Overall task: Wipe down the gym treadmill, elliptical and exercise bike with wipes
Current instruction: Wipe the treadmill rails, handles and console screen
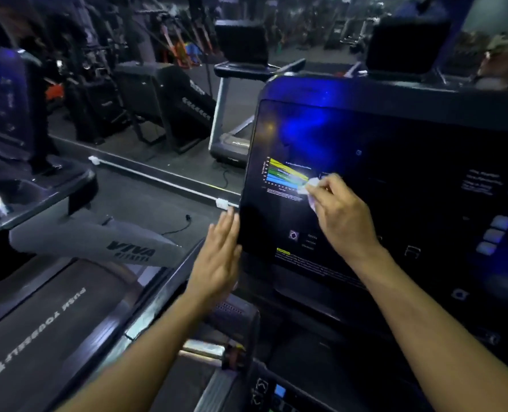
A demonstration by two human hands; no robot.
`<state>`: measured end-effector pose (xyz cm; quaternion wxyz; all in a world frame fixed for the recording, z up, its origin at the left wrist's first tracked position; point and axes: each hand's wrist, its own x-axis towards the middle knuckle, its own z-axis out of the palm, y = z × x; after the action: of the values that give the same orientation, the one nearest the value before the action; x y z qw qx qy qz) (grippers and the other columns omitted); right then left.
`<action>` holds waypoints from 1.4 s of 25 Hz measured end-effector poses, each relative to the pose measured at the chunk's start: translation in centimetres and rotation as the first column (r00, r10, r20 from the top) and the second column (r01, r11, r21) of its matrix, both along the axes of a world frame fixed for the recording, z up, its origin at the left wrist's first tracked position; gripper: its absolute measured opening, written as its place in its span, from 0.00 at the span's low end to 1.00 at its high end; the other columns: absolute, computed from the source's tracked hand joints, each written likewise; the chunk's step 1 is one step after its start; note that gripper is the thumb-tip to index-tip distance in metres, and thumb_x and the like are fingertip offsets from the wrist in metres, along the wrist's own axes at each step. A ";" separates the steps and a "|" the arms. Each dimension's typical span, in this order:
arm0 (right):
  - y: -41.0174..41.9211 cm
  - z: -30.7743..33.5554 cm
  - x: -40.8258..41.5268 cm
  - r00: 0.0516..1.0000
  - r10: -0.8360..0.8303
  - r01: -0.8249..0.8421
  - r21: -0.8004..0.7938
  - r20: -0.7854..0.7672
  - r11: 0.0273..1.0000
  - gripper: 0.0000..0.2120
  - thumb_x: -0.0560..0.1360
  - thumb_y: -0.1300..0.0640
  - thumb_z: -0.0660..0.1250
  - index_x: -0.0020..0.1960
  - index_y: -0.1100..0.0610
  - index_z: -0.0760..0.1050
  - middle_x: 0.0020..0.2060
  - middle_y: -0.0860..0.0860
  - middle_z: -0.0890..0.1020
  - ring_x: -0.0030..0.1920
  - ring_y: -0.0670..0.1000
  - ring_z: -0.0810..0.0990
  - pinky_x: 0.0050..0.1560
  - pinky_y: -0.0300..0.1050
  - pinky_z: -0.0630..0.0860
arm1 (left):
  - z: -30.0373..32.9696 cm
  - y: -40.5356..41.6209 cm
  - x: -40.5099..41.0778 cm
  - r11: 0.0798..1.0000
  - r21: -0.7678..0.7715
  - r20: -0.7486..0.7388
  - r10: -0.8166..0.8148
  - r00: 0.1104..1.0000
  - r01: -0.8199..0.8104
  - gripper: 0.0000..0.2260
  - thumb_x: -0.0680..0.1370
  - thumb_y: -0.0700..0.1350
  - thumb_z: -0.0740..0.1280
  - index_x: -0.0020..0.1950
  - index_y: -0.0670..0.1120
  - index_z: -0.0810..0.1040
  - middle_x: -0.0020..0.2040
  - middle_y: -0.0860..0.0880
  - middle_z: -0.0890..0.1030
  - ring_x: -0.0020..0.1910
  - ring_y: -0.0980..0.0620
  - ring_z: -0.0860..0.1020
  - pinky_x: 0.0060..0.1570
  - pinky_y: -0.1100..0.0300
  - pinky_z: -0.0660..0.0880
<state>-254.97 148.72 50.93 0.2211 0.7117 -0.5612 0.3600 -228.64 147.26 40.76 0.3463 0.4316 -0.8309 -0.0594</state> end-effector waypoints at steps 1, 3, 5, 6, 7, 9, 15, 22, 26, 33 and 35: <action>-0.6 0.4 0.7 0.999 -0.039 0.039 0.010 0.028 0.999 0.04 0.79 0.62 0.68 0.52 0.59 0.80 0.45 0.52 0.75 0.40 0.54 0.79 0.33 0.51 0.81 | 2.2 -2.2 -0.5 0.997 -0.060 0.032 -0.037 0.999 0.038 0.25 0.85 0.43 0.54 0.82 0.40 0.55 0.84 0.45 0.52 0.83 0.48 0.50 0.81 0.50 0.46; -1.5 0.5 2.8 0.996 -0.083 0.081 0.039 0.038 0.996 0.03 0.78 0.61 0.67 0.50 0.56 0.79 0.47 0.51 0.75 0.38 0.55 0.80 0.32 0.52 0.80 | 5.6 -5.9 -1.8 0.979 -0.160 0.078 -0.113 0.990 0.125 0.26 0.85 0.41 0.56 0.82 0.39 0.55 0.83 0.44 0.52 0.83 0.46 0.50 0.81 0.49 0.46; -1.0 -1.0 5.3 0.996 -0.085 0.085 0.081 0.005 0.993 0.05 0.79 0.59 0.65 0.52 0.54 0.80 0.48 0.50 0.76 0.39 0.54 0.81 0.31 0.52 0.80 | 7.1 -8.6 -3.0 0.951 -0.229 0.106 -0.186 0.977 0.206 0.26 0.85 0.40 0.57 0.82 0.39 0.55 0.83 0.43 0.51 0.83 0.46 0.49 0.81 0.49 0.46; -0.1 -2.4 6.3 0.997 -0.080 0.080 0.108 0.000 0.991 0.06 0.80 0.57 0.64 0.53 0.54 0.80 0.48 0.49 0.76 0.40 0.52 0.81 0.31 0.50 0.80 | 7.1 -9.5 -3.5 0.936 -0.255 0.130 -0.214 0.968 0.241 0.26 0.85 0.41 0.57 0.82 0.39 0.55 0.83 0.43 0.51 0.83 0.46 0.49 0.81 0.48 0.46; 1.1 -3.8 6.9 0.995 -0.095 0.090 0.134 0.033 0.987 0.06 0.81 0.57 0.64 0.53 0.54 0.80 0.48 0.48 0.76 0.41 0.49 0.81 0.32 0.47 0.81 | 6.8 -10.1 -4.2 0.920 -0.284 0.157 -0.234 0.960 0.271 0.26 0.85 0.41 0.56 0.82 0.39 0.54 0.83 0.42 0.51 0.83 0.45 0.49 0.81 0.46 0.46; 3.6 -5.8 6.3 0.959 -0.210 0.186 0.131 0.193 0.974 0.07 0.81 0.61 0.65 0.55 0.56 0.81 0.48 0.47 0.76 0.41 0.48 0.80 0.35 0.43 0.81 | 5.6 -10.6 -5.1 0.899 -0.345 0.171 -0.223 0.960 0.271 0.26 0.85 0.43 0.55 0.82 0.39 0.53 0.83 0.42 0.51 0.83 0.45 0.48 0.80 0.45 0.45; 3.4 -4.0 5.0 0.726 -0.467 0.538 0.007 0.504 0.843 0.08 0.78 0.66 0.69 0.56 0.60 0.81 0.53 0.53 0.78 0.50 0.44 0.77 0.54 0.26 0.72 | 4.2 -11.7 -6.0 0.856 -0.450 0.114 -0.228 0.967 0.255 0.26 0.85 0.45 0.52 0.82 0.40 0.51 0.83 0.44 0.50 0.83 0.46 0.47 0.80 0.44 0.44; 2.9 -8.5 10.9 0.808 -0.477 0.498 0.033 0.347 0.867 0.06 0.80 0.63 0.67 0.53 0.58 0.83 0.48 0.50 0.80 0.46 0.50 0.79 0.51 0.37 0.77 | 3.8 -12.5 -5.5 0.821 -0.484 0.094 -0.295 0.951 0.303 0.25 0.86 0.44 0.52 0.82 0.38 0.54 0.83 0.40 0.53 0.82 0.44 0.50 0.79 0.42 0.45; 7.6 -7.3 4.1 0.375 -0.666 0.830 0.086 0.645 0.550 0.05 0.75 0.64 0.69 0.48 0.57 0.83 0.48 0.51 0.82 0.46 0.52 0.81 0.51 0.52 0.79 | 3.7 -12.6 -5.3 0.808 -0.485 0.061 -0.350 0.935 0.334 0.25 0.86 0.43 0.53 0.82 0.38 0.52 0.83 0.40 0.51 0.83 0.45 0.47 0.79 0.44 0.41; -0.9 -4.9 13.0 0.604 -0.573 0.693 -0.009 0.554 0.721 0.08 0.77 0.67 0.68 0.50 0.57 0.82 0.49 0.50 0.78 0.50 0.49 0.80 0.53 0.43 0.77 | 3.7 -13.0 -4.9 0.779 -0.513 0.030 -0.403 0.915 0.360 0.28 0.84 0.41 0.57 0.83 0.39 0.52 0.83 0.41 0.53 0.83 0.45 0.50 0.80 0.44 0.43; -1.2 -6.1 15.4 0.732 -0.533 0.576 0.033 0.424 0.817 0.07 0.77 0.68 0.66 0.51 0.60 0.81 0.50 0.52 0.78 0.52 0.52 0.79 0.55 0.42 0.77 | 3.8 -13.0 -4.9 0.769 -0.523 0.037 -0.410 0.911 0.367 0.29 0.83 0.39 0.58 0.83 0.39 0.51 0.83 0.41 0.53 0.83 0.45 0.51 0.80 0.44 0.42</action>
<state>-239.56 147.51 44.84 0.2297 0.4067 -0.7626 0.4475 -233.52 134.28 44.58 0.4623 0.1382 -0.8723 0.0794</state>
